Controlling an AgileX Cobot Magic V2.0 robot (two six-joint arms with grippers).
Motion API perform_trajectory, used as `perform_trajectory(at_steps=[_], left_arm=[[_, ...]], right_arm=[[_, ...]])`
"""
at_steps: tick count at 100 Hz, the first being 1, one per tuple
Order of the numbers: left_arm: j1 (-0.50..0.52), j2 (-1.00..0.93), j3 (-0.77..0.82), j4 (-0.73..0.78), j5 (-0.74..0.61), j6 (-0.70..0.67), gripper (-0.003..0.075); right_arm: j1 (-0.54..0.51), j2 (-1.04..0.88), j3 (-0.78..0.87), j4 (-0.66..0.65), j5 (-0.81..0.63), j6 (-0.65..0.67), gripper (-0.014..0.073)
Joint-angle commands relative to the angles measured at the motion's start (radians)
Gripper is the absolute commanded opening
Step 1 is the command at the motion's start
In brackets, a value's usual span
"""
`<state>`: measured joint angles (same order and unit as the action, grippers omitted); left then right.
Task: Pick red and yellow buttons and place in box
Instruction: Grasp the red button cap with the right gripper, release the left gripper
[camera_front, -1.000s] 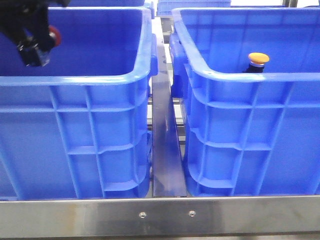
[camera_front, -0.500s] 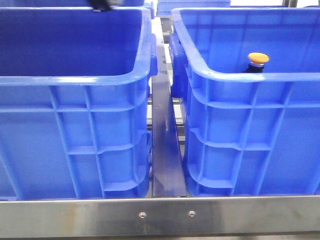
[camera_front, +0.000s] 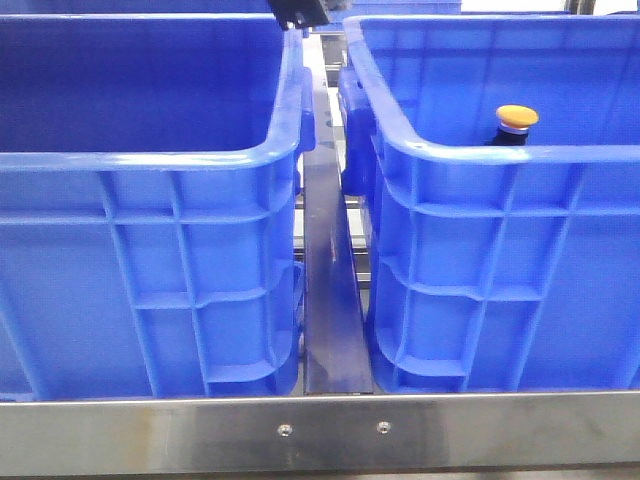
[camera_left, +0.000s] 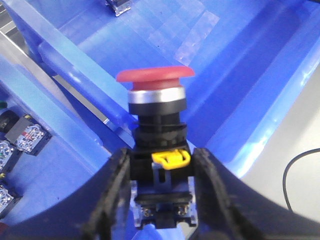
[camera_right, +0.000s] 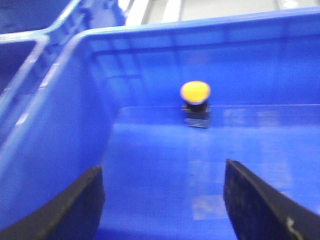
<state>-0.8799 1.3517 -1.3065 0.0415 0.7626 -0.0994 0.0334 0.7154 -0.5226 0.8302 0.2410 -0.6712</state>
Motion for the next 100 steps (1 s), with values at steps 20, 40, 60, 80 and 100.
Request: perform_trajectory(at_steps=[20, 40, 60, 80, 100], left_arm=[[-0.009, -0.033, -0.025, -0.008, -0.070, 0.000, 0.0168], [-0.009, -0.033, -0.025, -0.008, -0.070, 0.000, 0.0168], [-0.009, -0.033, -0.025, -0.008, -0.070, 0.000, 0.0168], [-0.009, -0.033, -0.025, -0.008, -0.070, 0.000, 0.0168], [-0.009, -0.033, -0.025, -0.008, -0.072, 0.000, 0.0168]], right_arm=[[-0.007, 0.158, -0.275, 0.163, 0.342, 0.133, 0.0526], [-0.007, 0.331, -0.428, 0.405, 0.620, 0.144, 0.0526], [0.023, 0.483, -0.484, 0.565, 0.732, 0.143, 0.0526], [0.092, 0.571, -0.502, 0.658, 0.746, 0.100, 0.0526], [0.129, 0.603, -0.516, 0.663, 0.732, 0.099, 0.0526]])
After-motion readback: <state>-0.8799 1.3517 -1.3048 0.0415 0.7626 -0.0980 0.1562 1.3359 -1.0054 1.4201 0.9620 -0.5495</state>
